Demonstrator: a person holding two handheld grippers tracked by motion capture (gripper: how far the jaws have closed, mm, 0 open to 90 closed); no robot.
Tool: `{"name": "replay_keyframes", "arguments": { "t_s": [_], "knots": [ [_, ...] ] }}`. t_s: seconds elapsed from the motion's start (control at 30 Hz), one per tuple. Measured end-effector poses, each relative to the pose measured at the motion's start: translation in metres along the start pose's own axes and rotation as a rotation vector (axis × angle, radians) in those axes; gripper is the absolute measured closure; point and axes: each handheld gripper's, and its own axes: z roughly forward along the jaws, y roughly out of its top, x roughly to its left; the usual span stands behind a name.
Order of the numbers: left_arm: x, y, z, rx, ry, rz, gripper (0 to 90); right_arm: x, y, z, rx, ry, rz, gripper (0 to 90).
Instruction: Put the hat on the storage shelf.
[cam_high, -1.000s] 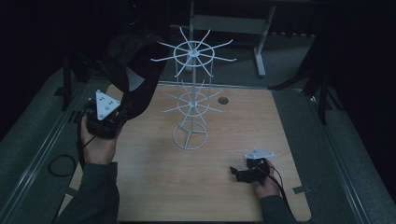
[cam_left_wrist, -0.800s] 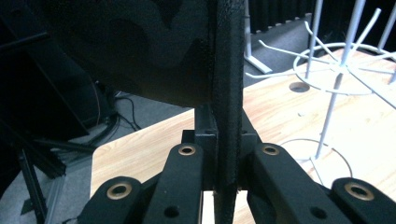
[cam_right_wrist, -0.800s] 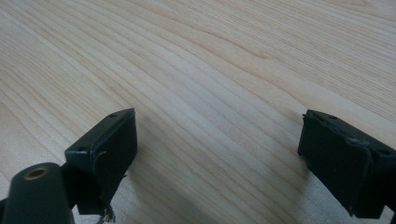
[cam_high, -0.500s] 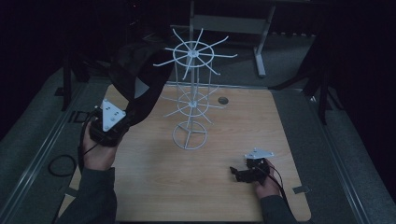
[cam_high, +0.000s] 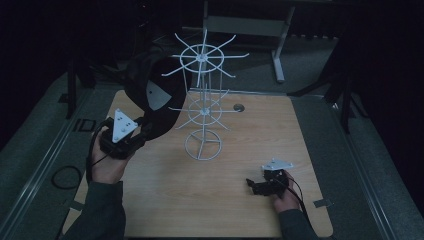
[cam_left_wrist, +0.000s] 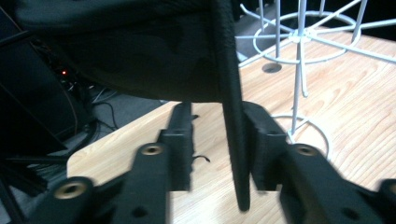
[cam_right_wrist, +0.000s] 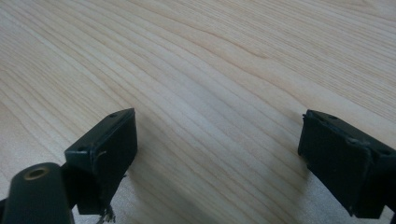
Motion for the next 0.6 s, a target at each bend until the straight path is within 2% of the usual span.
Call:
{"name": "replay_keyframes", "arguments": {
  "t_s": [0.17,0.37,0.6],
  "knots": [
    [0.001,0.000,-0.003,-0.019,-0.031,-0.035,49.9,0.000,0.000,0.000,0.000,0.001,0.000,11.7],
    [0.006,0.001,-0.009,-0.079,-0.028,-0.104,35.0,0.000,0.000,0.000,-0.001,-0.001,-0.002,11.7],
    [0.007,0.000,-0.015,-0.126,-0.037,-0.147,25.8,0.000,0.000,0.000,-0.002,-0.001,-0.002,11.7]
  ]
}}
